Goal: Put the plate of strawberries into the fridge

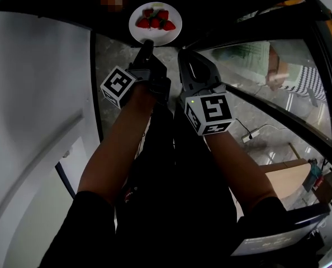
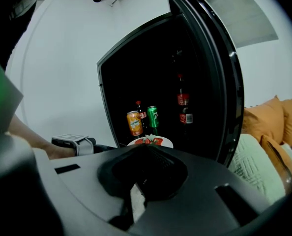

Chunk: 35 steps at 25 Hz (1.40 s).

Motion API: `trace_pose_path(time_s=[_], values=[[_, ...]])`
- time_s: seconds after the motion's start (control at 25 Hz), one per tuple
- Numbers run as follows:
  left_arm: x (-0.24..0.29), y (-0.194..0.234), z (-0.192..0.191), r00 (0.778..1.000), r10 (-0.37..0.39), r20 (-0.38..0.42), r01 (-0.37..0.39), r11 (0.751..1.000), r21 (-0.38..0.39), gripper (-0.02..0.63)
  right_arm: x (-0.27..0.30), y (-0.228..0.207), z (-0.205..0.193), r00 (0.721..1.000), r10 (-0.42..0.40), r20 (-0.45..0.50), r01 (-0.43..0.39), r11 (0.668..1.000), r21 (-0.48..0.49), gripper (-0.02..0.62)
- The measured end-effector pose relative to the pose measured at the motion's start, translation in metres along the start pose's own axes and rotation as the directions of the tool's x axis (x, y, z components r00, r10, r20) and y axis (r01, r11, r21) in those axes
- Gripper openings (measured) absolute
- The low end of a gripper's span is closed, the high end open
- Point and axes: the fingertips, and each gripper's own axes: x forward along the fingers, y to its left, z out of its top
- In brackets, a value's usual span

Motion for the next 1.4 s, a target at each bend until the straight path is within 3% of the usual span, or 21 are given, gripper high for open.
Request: trace_pose_path(time_s=[0.52,0.76,0.92,1.08,1.16,1.2,1.24,1.32,1.4], values=[[0.040,0.000,0.016,0.999,0.009,0.038,-0.008,1.000,-0.016,0.012,0.016,-0.016,0.008,1.000,-0.005,0.012,0.004,1.000,0.020,0.004],[0.045,-0.002,0.019,0.998,-0.045,0.045,0.046,0.999,-0.009,0.014,0.018,-0.018,0.001,1.000,-0.009,0.005,0.009,0.999,0.035,0.003],[0.039,-0.004,0.018,0.998,-0.051,0.032,0.049,0.998,0.041,0.021,0.018,-0.018,-0.001,1.000,-0.012,0.004,0.012,0.999,0.038,0.003],[0.027,-0.008,0.015,0.999,-0.042,0.007,0.040,0.981,0.187,0.132,0.018,-0.019,-0.001,1.000,-0.014,0.004,0.014,0.999,0.034,0.003],[0.021,-0.014,0.012,0.999,-0.028,-0.018,0.032,0.938,0.346,0.132,0.018,-0.019,-0.001,1.000,-0.016,0.006,0.016,0.999,0.035,0.004],[0.018,-0.018,0.010,0.999,-0.017,-0.033,0.030,0.895,0.445,0.132,0.018,-0.019,-0.001,1.000,-0.018,0.006,0.018,0.999,0.035,0.003],[0.017,-0.022,0.006,0.999,-0.003,-0.046,0.028,0.837,0.547,0.132,0.018,-0.019,-0.001,1.000,-0.019,0.006,0.019,0.999,0.035,0.003],[0.014,-0.027,-0.002,0.998,0.033,-0.061,0.023,0.677,0.735,0.132,0.017,-0.020,-0.002,1.000,-0.021,0.006,0.021,0.999,0.034,0.003],[0.014,-0.030,-0.011,0.995,0.074,-0.066,0.022,0.482,0.876,0.160,0.016,-0.020,-0.003,1.000,-0.024,0.006,0.023,0.999,0.034,0.003]])
